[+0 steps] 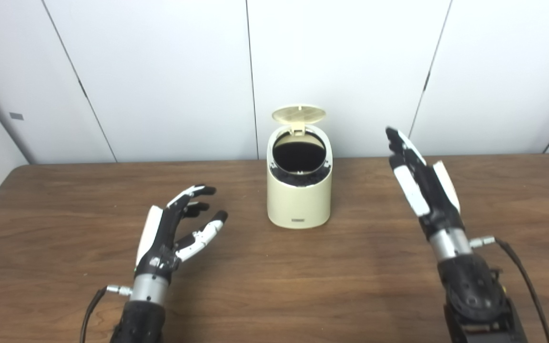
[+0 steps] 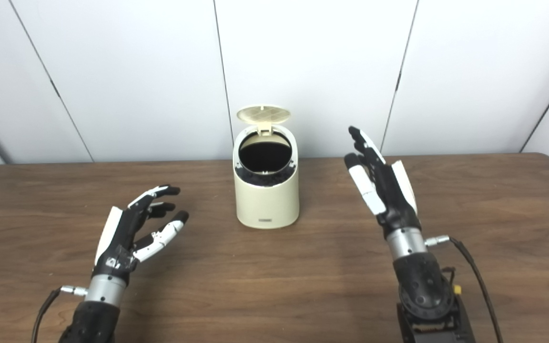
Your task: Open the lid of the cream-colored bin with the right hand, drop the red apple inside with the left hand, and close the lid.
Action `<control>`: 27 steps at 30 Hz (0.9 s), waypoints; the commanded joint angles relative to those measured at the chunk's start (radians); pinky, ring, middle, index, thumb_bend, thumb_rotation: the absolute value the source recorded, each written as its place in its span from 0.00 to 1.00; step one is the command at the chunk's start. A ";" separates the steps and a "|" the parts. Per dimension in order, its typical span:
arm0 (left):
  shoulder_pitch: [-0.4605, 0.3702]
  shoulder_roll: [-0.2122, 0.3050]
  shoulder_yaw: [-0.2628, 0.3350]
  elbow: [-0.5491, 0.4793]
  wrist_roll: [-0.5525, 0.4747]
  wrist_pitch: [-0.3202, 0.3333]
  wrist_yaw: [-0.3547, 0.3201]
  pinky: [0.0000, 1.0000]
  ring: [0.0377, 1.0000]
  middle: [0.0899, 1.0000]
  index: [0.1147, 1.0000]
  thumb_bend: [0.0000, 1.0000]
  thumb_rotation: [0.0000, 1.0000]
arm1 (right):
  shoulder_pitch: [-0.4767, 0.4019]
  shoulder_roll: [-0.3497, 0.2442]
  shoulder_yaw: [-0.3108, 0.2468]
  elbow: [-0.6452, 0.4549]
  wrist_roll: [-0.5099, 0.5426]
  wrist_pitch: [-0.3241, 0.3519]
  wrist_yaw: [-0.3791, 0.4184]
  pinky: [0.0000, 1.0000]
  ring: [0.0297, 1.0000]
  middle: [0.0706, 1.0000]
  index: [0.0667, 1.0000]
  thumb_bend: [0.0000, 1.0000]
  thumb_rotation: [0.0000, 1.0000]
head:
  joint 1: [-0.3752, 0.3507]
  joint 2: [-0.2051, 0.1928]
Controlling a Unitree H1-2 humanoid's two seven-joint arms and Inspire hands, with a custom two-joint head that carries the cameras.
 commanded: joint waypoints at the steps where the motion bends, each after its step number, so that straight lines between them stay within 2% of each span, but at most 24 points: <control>1: -0.011 -0.010 0.002 -0.029 -0.029 -0.009 -0.008 0.89 0.97 0.98 0.99 0.58 0.93 | -0.095 -0.005 0.016 -0.021 -0.029 0.016 0.003 0.89 0.89 0.92 0.88 0.61 1.00 | -0.005 -0.001; 5: 0.012 -0.014 0.008 -0.016 -0.065 -0.005 -0.023 0.97 1.00 1.00 1.00 0.60 0.95 | -0.182 -0.025 0.047 0.017 -0.067 0.027 0.014 0.82 0.92 0.96 0.86 0.55 1.00 | -0.009 0.000; 8: 0.027 -0.020 0.013 -0.018 -0.083 0.022 -0.028 1.00 1.00 1.00 1.00 0.64 0.95 | -0.240 -0.019 0.050 0.047 -0.066 0.052 0.016 0.78 0.91 0.93 0.84 0.55 1.00 | -0.012 0.001; 11: 0.043 -0.022 0.011 -0.024 -0.086 0.033 -0.027 1.00 1.00 1.00 1.00 0.64 0.95 | -0.288 -0.024 0.069 0.070 -0.109 0.081 0.014 0.74 0.89 0.89 0.82 0.57 1.00 | -0.016 0.001; 14: 0.056 -0.025 0.009 -0.026 -0.085 0.036 -0.019 1.00 1.00 1.00 1.00 0.65 0.96 | -0.327 -0.037 0.090 0.088 -0.144 0.095 0.025 0.83 0.89 0.89 0.84 0.56 1.00 | -0.020 0.002; 18: 0.070 -0.048 0.016 -0.027 -0.107 0.034 -0.010 1.00 1.00 1.00 1.00 0.67 0.93 | -0.371 -0.044 0.114 0.102 -0.157 0.122 0.053 0.87 0.91 0.91 0.85 0.54 1.00 | -0.020 0.009; 21: 0.078 -0.070 0.020 -0.030 -0.124 0.031 -0.005 1.00 1.00 1.00 1.00 0.66 0.91 | -0.377 -0.056 0.134 0.091 -0.180 0.126 0.075 0.97 0.99 0.98 0.88 0.55 1.00 | -0.014 0.012; 24: 0.078 -0.081 0.016 -0.030 -0.112 0.022 0.002 0.98 1.00 1.00 1.00 0.66 0.92 | -0.377 -0.071 0.154 0.086 -0.213 0.129 0.084 0.95 0.99 1.00 0.87 0.55 1.00 | -0.004 0.013; 27: 0.073 -0.091 0.016 -0.029 -0.112 0.028 0.009 0.99 1.00 1.00 1.00 0.68 0.92 | -0.374 -0.092 0.175 0.097 -0.243 0.102 0.092 0.94 0.99 0.99 0.81 0.53 1.00 | 0.004 0.012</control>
